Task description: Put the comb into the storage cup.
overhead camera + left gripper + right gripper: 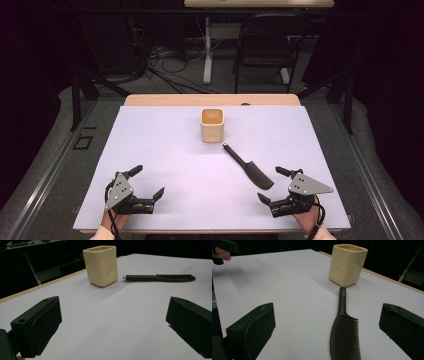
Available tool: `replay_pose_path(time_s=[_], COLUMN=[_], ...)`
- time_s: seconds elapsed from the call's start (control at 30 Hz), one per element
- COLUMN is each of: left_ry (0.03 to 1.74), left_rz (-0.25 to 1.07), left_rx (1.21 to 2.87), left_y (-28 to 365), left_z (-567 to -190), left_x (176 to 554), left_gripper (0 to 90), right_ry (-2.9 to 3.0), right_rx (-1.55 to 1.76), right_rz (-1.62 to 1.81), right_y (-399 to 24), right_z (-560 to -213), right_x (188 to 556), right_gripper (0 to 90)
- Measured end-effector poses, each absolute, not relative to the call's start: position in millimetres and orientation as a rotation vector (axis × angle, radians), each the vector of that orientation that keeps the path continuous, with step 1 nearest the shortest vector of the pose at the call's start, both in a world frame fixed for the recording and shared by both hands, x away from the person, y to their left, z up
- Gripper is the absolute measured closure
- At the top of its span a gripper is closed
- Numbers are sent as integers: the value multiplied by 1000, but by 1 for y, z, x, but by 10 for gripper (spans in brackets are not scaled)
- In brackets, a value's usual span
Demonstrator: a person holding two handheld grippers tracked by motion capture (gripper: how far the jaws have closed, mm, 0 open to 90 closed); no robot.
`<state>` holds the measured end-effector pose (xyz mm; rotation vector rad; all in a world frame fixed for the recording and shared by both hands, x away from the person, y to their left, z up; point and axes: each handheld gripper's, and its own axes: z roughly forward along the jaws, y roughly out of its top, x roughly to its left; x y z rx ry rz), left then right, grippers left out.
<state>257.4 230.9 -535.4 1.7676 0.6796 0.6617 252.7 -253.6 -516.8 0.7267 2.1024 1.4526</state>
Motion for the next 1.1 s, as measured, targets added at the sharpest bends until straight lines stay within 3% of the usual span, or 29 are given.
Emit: replay_pose_path(time_s=[1.1], left_ry=[673], left_rz=[661], left_rx=[1793], left_y=[227], left_z=[-538], left_x=[262], left_gripper=[2], right_ry=[2146], right_rx=[675], right_rz=[1426], right_y=[-233], right_z=[-514], right_x=[267], right_gripper=[4])
